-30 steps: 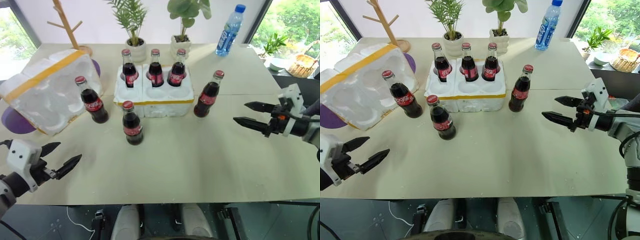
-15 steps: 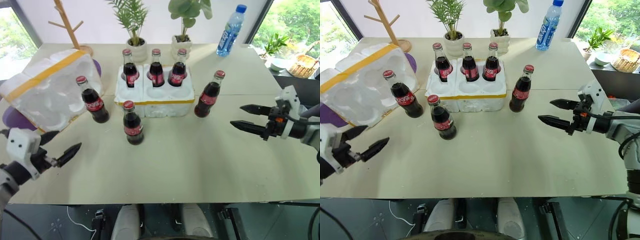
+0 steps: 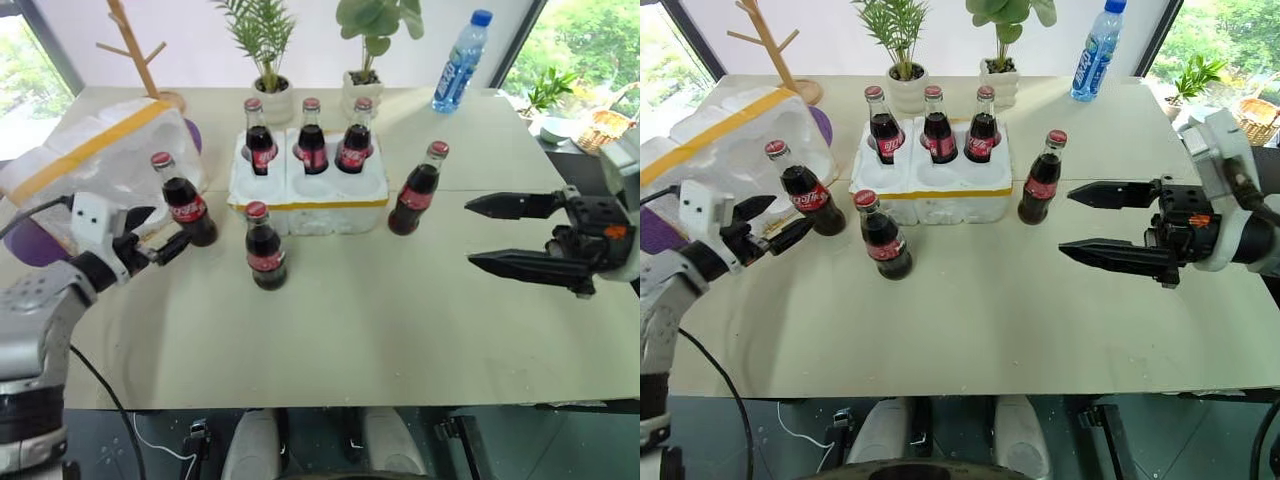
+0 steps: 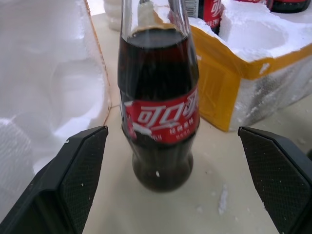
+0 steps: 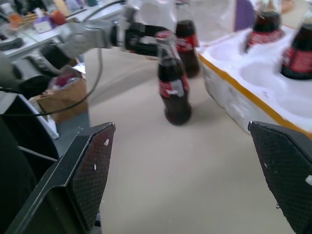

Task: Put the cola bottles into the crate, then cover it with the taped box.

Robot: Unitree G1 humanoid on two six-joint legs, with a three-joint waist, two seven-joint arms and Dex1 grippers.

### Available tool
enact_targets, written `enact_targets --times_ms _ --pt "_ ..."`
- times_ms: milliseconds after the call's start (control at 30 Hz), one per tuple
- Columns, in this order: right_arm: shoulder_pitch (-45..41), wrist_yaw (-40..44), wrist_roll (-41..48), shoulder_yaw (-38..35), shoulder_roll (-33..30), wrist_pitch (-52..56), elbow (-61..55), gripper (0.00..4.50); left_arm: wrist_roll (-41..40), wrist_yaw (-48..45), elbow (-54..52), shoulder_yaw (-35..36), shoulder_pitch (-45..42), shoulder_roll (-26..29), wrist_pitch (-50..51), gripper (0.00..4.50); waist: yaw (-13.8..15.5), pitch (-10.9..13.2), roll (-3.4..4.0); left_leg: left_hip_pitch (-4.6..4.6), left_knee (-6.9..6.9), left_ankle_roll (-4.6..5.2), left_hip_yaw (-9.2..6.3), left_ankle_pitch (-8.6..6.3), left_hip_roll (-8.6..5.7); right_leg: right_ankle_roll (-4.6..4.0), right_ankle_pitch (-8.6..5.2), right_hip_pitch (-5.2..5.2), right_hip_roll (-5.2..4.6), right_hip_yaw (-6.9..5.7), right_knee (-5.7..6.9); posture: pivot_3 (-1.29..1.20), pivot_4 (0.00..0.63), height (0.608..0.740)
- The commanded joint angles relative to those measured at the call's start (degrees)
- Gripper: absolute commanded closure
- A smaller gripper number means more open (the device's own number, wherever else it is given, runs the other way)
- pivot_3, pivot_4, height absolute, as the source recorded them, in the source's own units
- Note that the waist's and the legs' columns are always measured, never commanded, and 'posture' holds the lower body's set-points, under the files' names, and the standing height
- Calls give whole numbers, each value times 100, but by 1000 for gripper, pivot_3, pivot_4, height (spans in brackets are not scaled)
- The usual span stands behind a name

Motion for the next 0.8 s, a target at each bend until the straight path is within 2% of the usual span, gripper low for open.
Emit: enact_targets --times_ms 33,367,433,533,700,800 --pt "-51 -232 338 -153 -77 75 -228 0 202 -84 374 -223 -411 -50 -320 44 2 1 -1 -2 1 0 0 0 -1 0 0 0 -1 0 0 0 150 740" --pt "-336 -677 507 255 112 -82 -282 0 692 -188 1670 -813 -1399 -408 -951 44 -6 0 -2 0 7 1 -1 0 -4 9 5 -1 -1 0 15 0 150 740" --pt "-376 -737 467 342 139 -119 -278 0 647 -277 1645 -808 -1412 -428 -966 544 -9 0 -2 -1 7 2 -1 0 -4 9 5 -2 0 0 16 0 150 740" --pt "-366 -778 459 373 141 -154 -281 0 557 -413 1455 -768 -1319 -357 -856 1741 -6 0 -3 -1 7 2 -2 0 -3 10 5 -3 -1 0 19 0 150 740" --pt "-277 -883 568 291 91 -118 -287 0 -10 -979 698 -507 -966 143 -120 1692 -28 1 -4 -1 7 2 -1 0 -1 10 5 -4 -1 0 18 0 150 740" --pt "-293 -921 745 275 61 -32 -238 0 -688 -1502 134 -298 -870 642 749 1692 -23 3 -9 -4 7 1 -4 1 2 10 5 -9 1 -1 21 0 150 740"
